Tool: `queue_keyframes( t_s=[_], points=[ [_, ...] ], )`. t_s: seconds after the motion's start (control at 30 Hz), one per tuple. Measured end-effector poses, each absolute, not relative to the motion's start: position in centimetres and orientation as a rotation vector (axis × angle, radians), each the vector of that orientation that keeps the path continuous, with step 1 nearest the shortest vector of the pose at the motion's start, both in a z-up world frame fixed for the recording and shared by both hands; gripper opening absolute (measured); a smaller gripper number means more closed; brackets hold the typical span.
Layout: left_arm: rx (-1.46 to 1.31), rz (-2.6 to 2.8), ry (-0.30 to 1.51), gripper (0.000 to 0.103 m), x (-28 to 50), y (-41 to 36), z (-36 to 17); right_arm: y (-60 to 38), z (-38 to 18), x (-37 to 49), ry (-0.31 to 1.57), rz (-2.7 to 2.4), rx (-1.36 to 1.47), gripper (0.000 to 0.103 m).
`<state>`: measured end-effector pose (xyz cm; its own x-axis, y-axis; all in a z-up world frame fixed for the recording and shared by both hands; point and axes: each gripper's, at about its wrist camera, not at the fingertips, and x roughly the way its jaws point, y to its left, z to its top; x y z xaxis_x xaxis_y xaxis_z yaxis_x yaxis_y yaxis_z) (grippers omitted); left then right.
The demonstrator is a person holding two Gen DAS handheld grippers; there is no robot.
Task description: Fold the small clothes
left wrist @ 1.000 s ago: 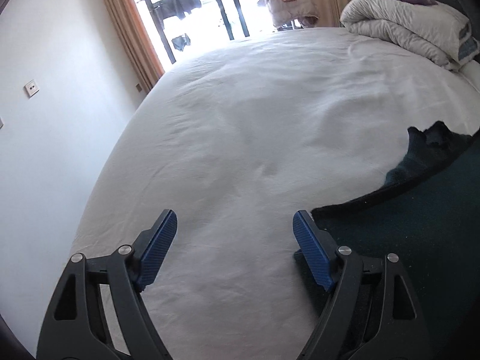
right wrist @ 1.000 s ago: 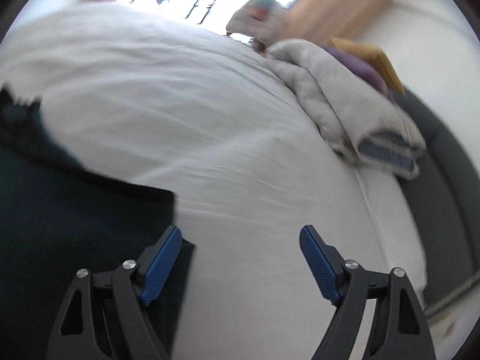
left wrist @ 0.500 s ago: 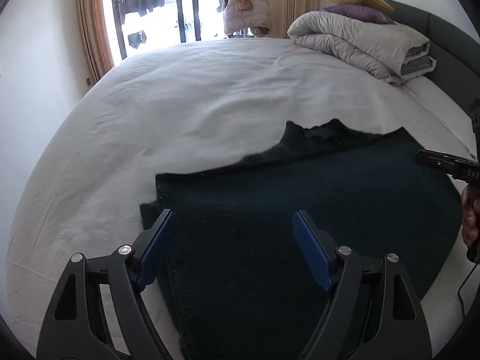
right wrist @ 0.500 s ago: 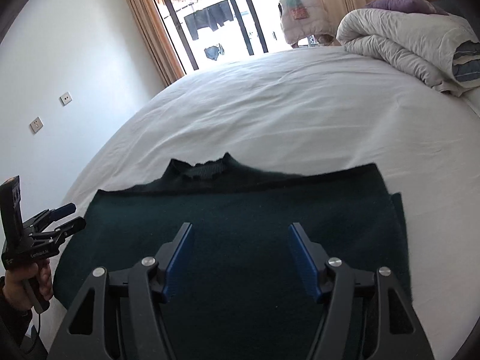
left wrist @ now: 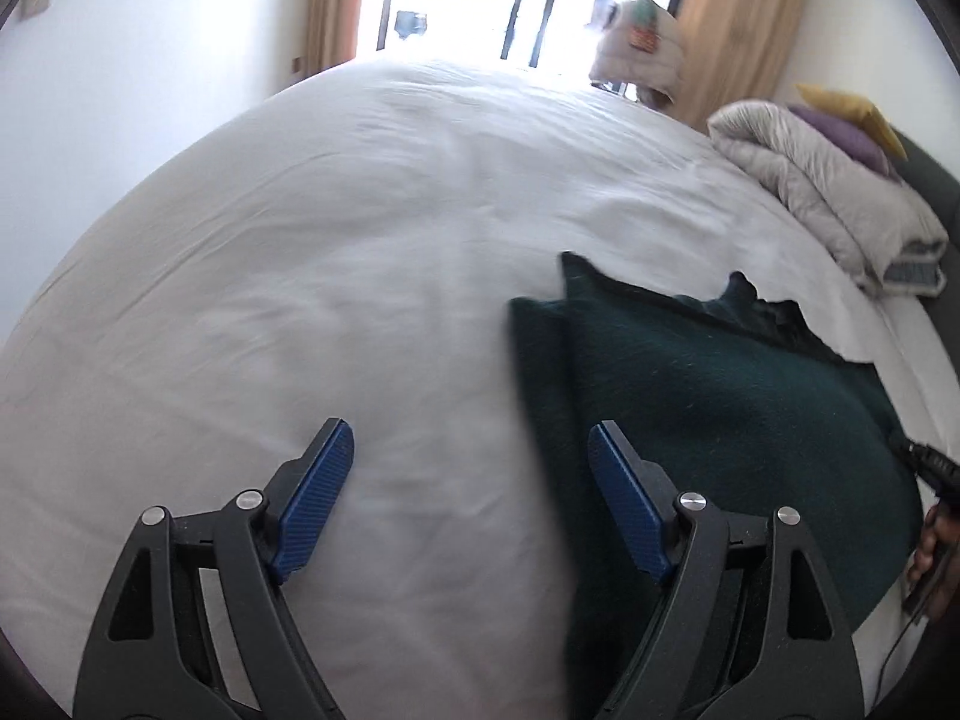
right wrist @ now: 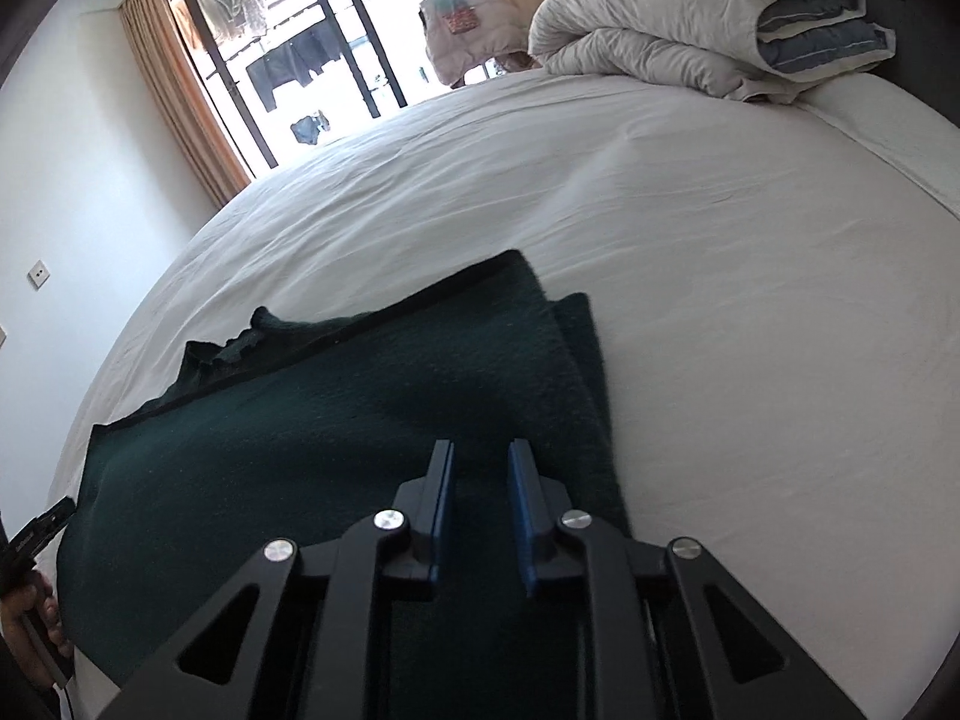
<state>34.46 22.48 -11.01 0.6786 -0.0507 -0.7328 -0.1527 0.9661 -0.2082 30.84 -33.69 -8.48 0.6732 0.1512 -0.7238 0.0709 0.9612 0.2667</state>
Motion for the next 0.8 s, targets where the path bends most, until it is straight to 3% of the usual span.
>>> queue_keyframes(
  t_s=[0.13,0.3,0.4,0.57,0.7,0.8],
  points=[
    [-0.280,0.058,0.754,0.081,32.1,22.6,-9.4,-32.9,-6.8,29.4,0.788,0.046,0.295,0.042],
    [-0.244,-0.095,0.704,0.081,31.6,17.7,-6.2,-28.5,-5.6,28.1,0.765,0.244,0.324,0.049],
    [-0.139,-0.149,0.735,0.081,32.5,13.3,-6.1,-26.5,-6.4,28.2,0.784,0.328,0.382,0.050],
    [0.008,-0.104,0.918,0.081,35.0,9.9,-11.0,-26.0,-8.7,28.8,0.819,0.350,0.469,0.051],
    [0.035,-0.115,0.877,0.081,33.4,9.9,-11.5,-28.6,-9.3,28.0,0.798,0.299,0.524,0.051],
    [0.019,-0.084,0.883,0.081,32.8,10.5,-11.7,-31.5,-9.8,27.1,0.780,0.239,0.611,0.040]
  ],
)
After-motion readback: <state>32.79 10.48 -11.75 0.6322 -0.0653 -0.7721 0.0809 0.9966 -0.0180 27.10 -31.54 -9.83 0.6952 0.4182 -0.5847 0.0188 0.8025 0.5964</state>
